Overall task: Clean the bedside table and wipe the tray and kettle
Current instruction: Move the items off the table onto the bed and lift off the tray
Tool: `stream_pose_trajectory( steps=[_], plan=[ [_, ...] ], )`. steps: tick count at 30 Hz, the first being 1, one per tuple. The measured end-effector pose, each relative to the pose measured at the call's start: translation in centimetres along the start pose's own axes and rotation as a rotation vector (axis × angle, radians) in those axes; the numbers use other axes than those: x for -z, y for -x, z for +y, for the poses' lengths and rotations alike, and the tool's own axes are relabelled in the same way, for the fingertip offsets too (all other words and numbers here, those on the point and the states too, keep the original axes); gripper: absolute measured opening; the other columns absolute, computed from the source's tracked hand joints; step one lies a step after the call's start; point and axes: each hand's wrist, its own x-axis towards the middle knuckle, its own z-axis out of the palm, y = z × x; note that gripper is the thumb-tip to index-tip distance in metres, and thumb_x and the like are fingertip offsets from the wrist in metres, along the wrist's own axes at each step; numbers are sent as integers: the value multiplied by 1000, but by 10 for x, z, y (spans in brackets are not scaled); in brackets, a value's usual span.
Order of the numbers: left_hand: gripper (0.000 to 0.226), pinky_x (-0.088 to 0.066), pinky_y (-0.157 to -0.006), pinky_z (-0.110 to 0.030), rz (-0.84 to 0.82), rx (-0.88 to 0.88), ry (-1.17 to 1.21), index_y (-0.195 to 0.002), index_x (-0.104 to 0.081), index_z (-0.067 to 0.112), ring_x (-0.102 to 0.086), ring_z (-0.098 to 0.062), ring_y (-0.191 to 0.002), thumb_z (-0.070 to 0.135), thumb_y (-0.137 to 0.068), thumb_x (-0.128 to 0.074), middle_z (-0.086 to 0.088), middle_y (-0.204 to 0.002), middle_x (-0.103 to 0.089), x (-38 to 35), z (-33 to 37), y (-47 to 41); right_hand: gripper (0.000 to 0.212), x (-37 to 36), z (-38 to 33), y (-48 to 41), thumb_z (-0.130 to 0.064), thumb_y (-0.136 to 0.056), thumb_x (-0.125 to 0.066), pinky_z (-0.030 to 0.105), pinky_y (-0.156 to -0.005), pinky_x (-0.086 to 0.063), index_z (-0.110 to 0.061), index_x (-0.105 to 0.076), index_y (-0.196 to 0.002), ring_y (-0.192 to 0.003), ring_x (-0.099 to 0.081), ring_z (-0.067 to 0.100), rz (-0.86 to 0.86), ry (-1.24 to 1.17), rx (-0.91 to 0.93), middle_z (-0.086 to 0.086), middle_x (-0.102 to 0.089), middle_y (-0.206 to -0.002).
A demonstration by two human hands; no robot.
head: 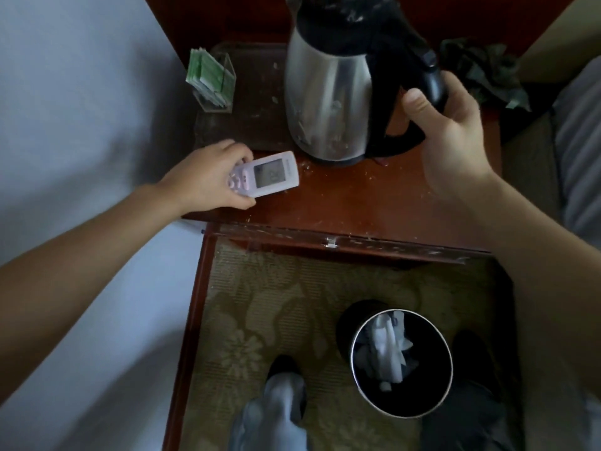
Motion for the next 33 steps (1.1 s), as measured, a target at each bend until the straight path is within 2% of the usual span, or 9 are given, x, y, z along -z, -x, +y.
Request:
stream_pose_trajectory(
  steps=[4,6,10,14,18,21,24,28,33],
  plan=[
    [60,-42,-73,-30,22,-205,-5,-113,-57,12,-53,-16,-93,32,-63,-85,-1,-110,-54,31,50,10,37,27,-31,36,-46,-74,-71,39,-85,-47,-16,-58,-92,-87,-56,18,68,-91,-26,-2,-57,-84],
    [64,-42,-76,-31,-12,-285,-20,-116,-57,12,-52,-15,-95,32,-62,-85,0,-112,-53,45,82,14,36,46,-50,61,-45,-72,-72,45,-90,-47,-19,-61,-95,-91,-58,20,142,-115,-28,-3,-61,-87],
    [67,-40,-81,-29,-42,-427,-55,-119,-58,10,-53,-19,-102,31,-62,-85,-4,-114,-54,56,154,23,15,101,-88,110,-29,-80,-69,32,-71,-44,-21,-57,-83,-73,-53,11,275,-61,-3,-9,-56,-71],
    [67,-40,-85,-29,-39,-550,-39,-117,-59,9,-53,-20,-103,36,-61,-85,-5,-112,-55,48,236,30,11,170,-114,161,-22,-81,-64,18,-62,-46,-19,-55,-87,-67,-56,-1,396,-11,-6,-18,-59,-66],
    [68,-48,-83,-41,-56,-690,-65,-114,-61,11,-54,-23,-101,46,-57,-74,-3,-107,-59,21,330,33,8,247,-124,223,-16,-85,-58,16,-57,-39,-16,-51,-81,-58,-48,-3,511,48,-27,-21,-51,-57],
    [69,-49,-83,-45,-65,-737,-53,-113,-62,11,-55,-25,-101,44,-56,-81,-4,-107,-60,4,382,33,8,288,-124,259,-21,-81,-60,20,-59,-38,-20,-52,-79,-62,-47,2,580,92,-48,-19,-49,-60],
    [66,-47,-85,-41,-109,-781,-50,-114,-62,11,-53,-23,-103,33,-57,-87,-5,-109,-59,-20,447,32,14,344,-127,304,-30,-74,-63,24,-63,-37,-21,-55,-81,-65,-45,7,677,109,-58,-14,-47,-66],
    [63,-44,-85,-36,-164,-838,-44,-113,-62,11,-53,-23,-104,31,-58,-86,-5,-109,-59,-53,530,29,17,411,-124,361,-31,-70,-62,23,-64,-36,-20,-55,-80,-65,-43,8,835,72,-79,-7,-44,-68],
    [69,-40,-86,-31,-215,-840,-21,-121,-57,11,-51,-21,-112,36,-63,-84,-4,-119,-57,-101,626,19,5,485,-118,429,-27,-69,-63,21,-63,-33,-27,-59,-67,-63,-41,7,1002,17,-67,-10,-44,-63]
  ],
)
